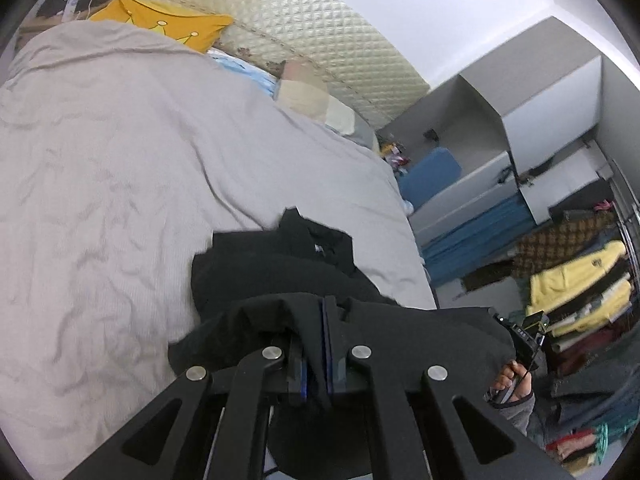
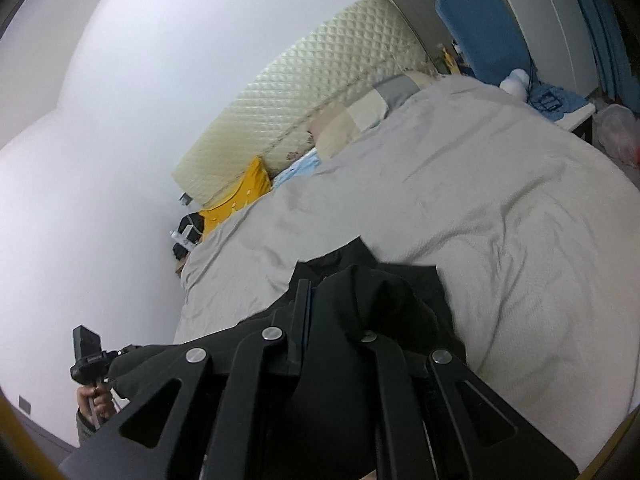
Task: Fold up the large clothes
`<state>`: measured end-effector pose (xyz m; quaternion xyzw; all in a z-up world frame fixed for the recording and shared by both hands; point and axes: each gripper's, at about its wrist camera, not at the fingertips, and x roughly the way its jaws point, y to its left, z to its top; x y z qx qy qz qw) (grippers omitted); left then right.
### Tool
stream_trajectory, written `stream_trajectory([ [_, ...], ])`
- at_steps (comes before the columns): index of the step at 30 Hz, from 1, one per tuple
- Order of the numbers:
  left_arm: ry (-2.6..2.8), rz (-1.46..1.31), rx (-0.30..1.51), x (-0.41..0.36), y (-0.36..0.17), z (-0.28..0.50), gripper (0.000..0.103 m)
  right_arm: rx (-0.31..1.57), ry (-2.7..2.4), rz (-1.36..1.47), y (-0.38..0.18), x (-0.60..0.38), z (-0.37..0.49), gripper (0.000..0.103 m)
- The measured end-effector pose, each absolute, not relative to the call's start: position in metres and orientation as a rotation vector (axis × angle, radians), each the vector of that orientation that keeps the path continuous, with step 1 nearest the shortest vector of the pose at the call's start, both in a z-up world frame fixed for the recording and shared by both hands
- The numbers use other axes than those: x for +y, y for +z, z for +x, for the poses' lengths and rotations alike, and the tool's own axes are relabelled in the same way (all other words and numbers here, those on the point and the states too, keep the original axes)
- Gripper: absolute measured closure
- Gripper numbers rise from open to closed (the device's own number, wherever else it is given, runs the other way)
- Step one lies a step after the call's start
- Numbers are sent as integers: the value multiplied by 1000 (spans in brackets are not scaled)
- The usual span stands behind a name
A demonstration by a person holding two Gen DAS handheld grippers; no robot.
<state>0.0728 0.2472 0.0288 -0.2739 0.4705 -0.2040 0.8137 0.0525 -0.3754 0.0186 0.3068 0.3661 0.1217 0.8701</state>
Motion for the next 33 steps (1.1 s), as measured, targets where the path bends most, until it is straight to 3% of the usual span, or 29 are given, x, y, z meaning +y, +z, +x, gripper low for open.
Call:
stream_trajectory([
  [5, -352, -552, 1041, 233, 18, 117, 98, 834, 142, 790, -23, -390, 112, 95],
  [15, -192, -429, 1129, 216, -22, 201, 97, 937, 4, 734, -65, -375, 185, 95],
  [33, -107, -316, 1349, 177, -168, 338, 96, 1117, -42, 596, -193, -367, 290, 96],
])
